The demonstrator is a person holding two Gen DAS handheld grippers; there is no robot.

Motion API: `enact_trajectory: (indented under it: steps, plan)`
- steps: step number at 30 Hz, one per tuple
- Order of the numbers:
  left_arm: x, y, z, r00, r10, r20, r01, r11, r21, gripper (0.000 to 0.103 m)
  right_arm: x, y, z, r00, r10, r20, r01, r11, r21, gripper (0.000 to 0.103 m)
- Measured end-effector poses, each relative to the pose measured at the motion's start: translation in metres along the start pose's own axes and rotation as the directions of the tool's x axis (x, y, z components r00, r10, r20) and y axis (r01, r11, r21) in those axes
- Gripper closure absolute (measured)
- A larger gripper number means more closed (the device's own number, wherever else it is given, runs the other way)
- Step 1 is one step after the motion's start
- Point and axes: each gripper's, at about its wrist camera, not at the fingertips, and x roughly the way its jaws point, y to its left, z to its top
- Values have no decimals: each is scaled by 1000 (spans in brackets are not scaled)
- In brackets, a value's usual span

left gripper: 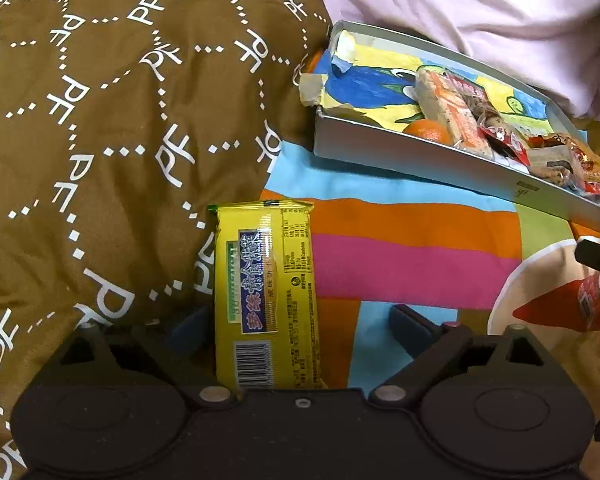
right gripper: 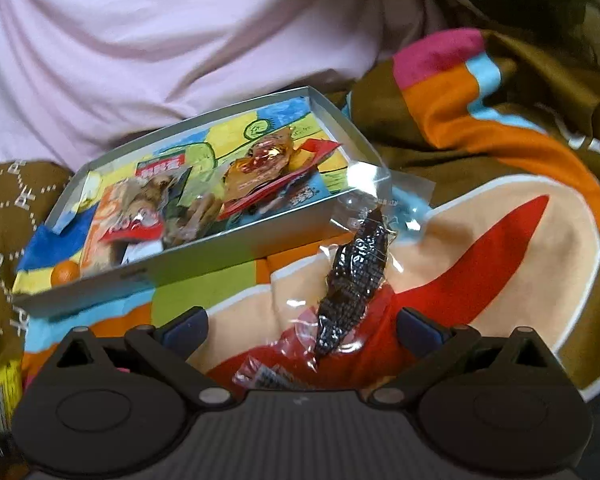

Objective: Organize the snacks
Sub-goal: 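Close left tool on the yellow bar while right tool grasps the jerky packet, then lift the yellow bar with left tool while right tool carries the jerky packet over the tray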

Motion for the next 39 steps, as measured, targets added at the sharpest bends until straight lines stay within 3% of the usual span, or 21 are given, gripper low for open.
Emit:
enact_trajectory:
  steps: [8,12,19,24,32,33,35,39]
  plan:
    - [-4,-8,-1,1000,-23,-4,23,1000,-1,38,5,-2,-4,999,-35,-28,36,999,21,34]
    - [-6,-14,-2,999,-39,-16,39,999,12,50,1,-2,-6,999,-31,-36,32,999,29,37]
    - [-8,-16,-4,997,-66,-31,67,998,16,50,-13,10,-15,998,6,-59,-8,1000,-20,38]
    - [-7,-15,-3,997,-71,-35,71,997,13,49,-23,22,-24,992,71,-103,-78,995,-66,38]
    - [-5,-14,0,997,-64,-45,65,998,4,31,-25,40,-34,988,85,-127,-103,984,-145,37]
    - [-5,-14,0,997,-61,-45,61,998,4,28,-25,39,-34,989,76,-130,-95,985,-143,35]
    - [-4,-15,-1,998,-51,-45,52,999,7,24,-24,37,-34,989,65,-129,-83,987,-139,20]
    - [-2,-17,-1,998,-39,-53,40,999,29,22,-18,38,-36,989,58,-139,-77,988,-135,16]
